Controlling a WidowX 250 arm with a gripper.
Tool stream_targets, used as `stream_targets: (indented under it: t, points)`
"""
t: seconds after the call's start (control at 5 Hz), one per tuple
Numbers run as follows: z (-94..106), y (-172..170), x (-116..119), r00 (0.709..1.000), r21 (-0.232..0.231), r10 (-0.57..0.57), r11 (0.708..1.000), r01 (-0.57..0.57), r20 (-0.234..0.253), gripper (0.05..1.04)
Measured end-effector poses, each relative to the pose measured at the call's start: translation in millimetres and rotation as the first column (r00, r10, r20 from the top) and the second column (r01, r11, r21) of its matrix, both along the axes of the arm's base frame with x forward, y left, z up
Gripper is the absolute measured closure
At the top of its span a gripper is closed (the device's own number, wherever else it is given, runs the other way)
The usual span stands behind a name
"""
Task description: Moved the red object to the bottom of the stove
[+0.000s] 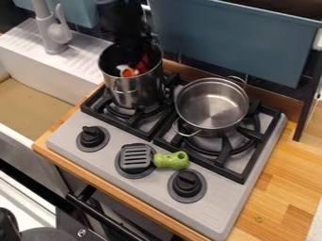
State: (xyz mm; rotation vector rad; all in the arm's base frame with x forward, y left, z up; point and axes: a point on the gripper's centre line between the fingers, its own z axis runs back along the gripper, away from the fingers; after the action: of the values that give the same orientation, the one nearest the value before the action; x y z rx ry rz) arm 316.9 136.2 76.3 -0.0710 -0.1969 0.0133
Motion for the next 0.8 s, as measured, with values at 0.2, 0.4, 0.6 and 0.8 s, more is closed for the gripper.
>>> stream_targets:
  t: [0.2,0.4,0.6,0.8]
  points:
    - [16.3,0.5,-0.6,1.0,-0.019,0.003,1.0,-0.003,0.023,1.028]
    - [34.8,-3.8,-4.5,0.999,-0.053,0.024,0.998,-0.021,0.046,1.028]
    - [62.6,-7.2,-7.6,0.992,-0.06,0.056,0.997,-0.049,0.115,1.029]
    - [75.4,-19.4,-22.1,0.997,-0.097,0.033,0.995,-0.026,0.075,1.029]
